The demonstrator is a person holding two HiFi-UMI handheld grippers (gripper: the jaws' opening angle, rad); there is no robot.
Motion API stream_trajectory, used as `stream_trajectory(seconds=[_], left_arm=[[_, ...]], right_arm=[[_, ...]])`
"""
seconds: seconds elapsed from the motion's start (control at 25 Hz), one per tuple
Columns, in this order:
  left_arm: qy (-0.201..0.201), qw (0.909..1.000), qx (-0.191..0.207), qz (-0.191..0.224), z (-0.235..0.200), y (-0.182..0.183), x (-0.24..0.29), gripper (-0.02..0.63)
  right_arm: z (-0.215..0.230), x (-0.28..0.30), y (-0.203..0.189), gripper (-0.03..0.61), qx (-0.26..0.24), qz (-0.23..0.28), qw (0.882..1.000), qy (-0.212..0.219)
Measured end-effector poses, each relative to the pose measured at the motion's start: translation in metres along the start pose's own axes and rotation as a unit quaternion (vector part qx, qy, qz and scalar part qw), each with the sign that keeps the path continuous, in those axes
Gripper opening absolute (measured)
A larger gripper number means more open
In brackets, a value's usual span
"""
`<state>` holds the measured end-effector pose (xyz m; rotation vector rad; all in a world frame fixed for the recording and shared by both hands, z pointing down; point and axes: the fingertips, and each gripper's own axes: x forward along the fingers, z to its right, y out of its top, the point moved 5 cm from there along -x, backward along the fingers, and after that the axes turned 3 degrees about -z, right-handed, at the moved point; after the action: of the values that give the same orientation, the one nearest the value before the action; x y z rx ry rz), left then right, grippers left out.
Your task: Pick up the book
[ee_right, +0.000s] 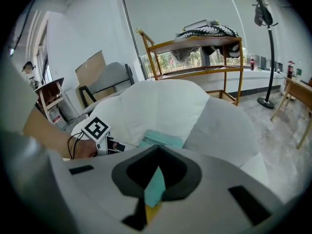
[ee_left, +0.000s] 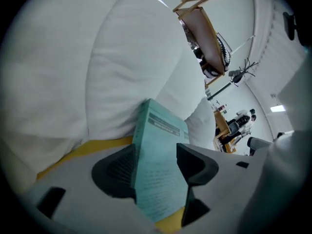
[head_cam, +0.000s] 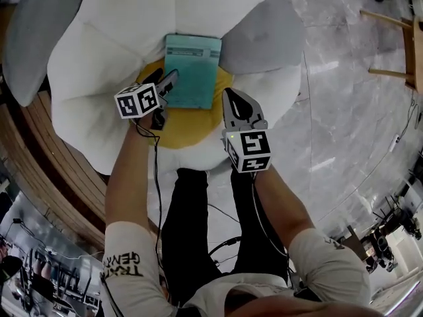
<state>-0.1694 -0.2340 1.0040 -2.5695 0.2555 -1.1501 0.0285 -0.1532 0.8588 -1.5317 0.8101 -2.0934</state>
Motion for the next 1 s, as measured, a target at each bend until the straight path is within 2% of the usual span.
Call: stream_trajectory(seconds=[0.16,0.24,0.48,0.68,0.84,0.92,1.0], left_arm=[[0.001,0.9986,0.025,-0.047,-0.020,-0.003,0.010,0.272],[-0.010,0.9980,0.013,-0.061,-0.029,-0.007,0.013,0.275],[-0.079,0.9932,-0.024,-0.082,-0.029,-0.020,0.021,0.275],[-0.077,0.9933,-0.004,-0.086,-0.030,-0.014,0.032,0.277],[-0.075,0.9926,0.001,-0.095,-0.024,-0.013,0.038,0.307],[-0.074,0.9918,0.014,-0.103,-0.020,-0.013,0.037,0.305],[-0.081,0.9906,0.033,-0.105,-0.013,-0.011,0.031,0.278]], right_arm=[[0.003,0.003,-0.004,0.028,-0.001,-0.007,1.000,-0.001],[0.003,0.003,-0.006,0.028,0.001,-0.010,1.000,0.000],[0.008,0.006,-0.014,0.028,0.015,-0.017,1.000,0.005],[0.012,0.008,-0.013,0.028,0.036,-0.012,0.999,0.011],[0.015,0.001,-0.015,0.028,0.045,-0.016,0.999,0.007],[0.014,0.001,-0.017,0.028,0.047,-0.019,0.999,0.008],[0.009,-0.001,-0.018,0.028,0.049,-0.021,0.999,0.009]])
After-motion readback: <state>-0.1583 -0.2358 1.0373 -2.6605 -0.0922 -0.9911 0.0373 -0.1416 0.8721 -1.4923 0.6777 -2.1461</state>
